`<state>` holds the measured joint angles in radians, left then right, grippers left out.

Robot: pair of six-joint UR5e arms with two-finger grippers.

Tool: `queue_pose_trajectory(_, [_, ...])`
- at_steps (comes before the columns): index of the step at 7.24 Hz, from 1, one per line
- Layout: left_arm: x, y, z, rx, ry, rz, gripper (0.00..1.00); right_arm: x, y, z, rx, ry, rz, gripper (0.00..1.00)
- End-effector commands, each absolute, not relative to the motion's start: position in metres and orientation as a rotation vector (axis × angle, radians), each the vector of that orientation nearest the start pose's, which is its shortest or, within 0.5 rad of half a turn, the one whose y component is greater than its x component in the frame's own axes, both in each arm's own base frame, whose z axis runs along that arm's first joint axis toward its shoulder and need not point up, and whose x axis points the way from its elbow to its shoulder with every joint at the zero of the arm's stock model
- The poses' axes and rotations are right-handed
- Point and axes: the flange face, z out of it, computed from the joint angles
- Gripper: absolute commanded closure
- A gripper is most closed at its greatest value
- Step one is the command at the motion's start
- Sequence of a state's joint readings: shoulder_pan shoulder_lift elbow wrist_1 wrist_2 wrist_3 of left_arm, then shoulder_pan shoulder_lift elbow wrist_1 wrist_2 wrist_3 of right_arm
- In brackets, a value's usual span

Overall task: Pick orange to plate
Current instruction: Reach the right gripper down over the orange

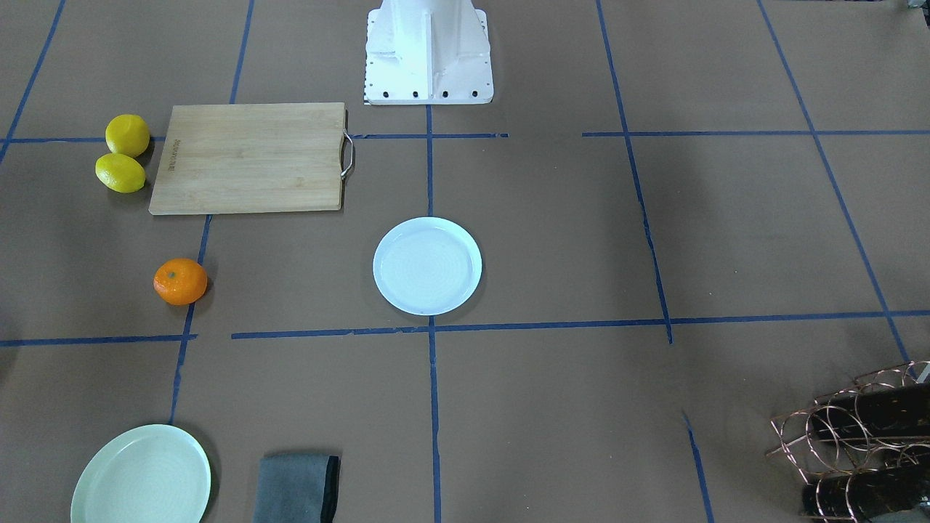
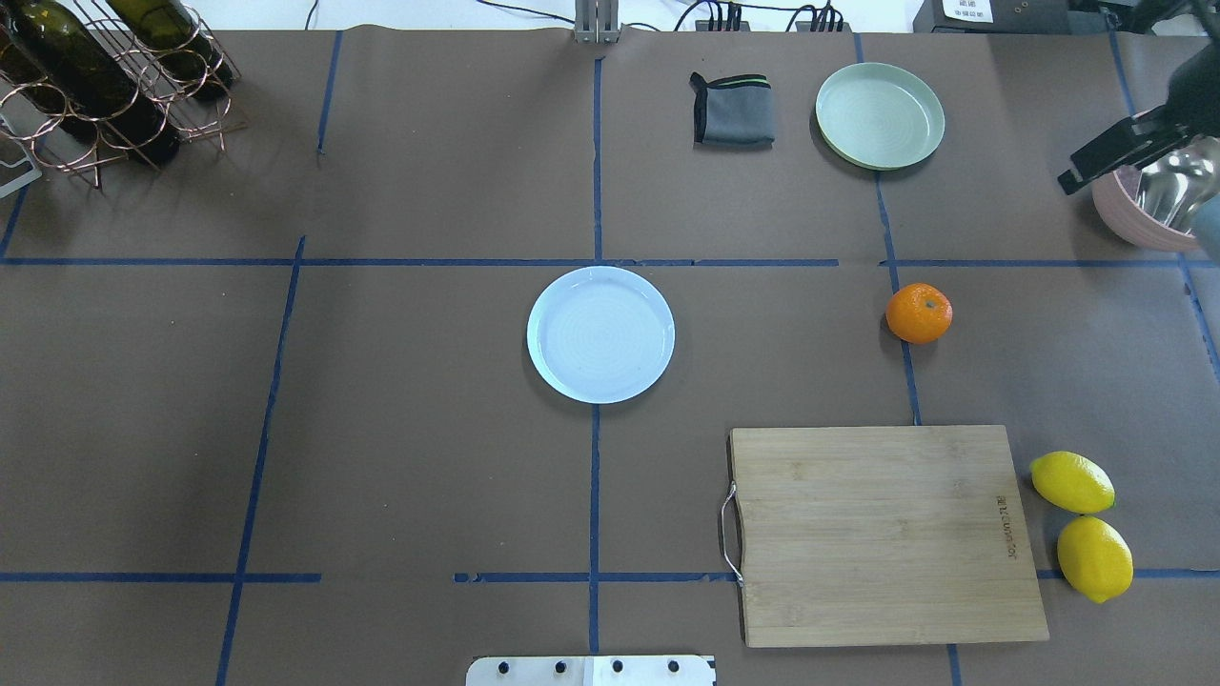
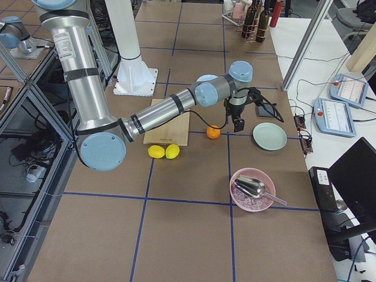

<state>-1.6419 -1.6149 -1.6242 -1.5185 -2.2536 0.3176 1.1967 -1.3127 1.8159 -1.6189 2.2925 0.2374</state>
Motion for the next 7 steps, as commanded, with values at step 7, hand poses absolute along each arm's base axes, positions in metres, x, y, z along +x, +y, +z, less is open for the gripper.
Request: queue_pose_trajectory(7, [-0.113, -0.487, 0.626, 0.173, 0.668, 0.241, 0.00, -0.324, -0.497, 0.459, 0.215, -0.735, -0.161, 0.00])
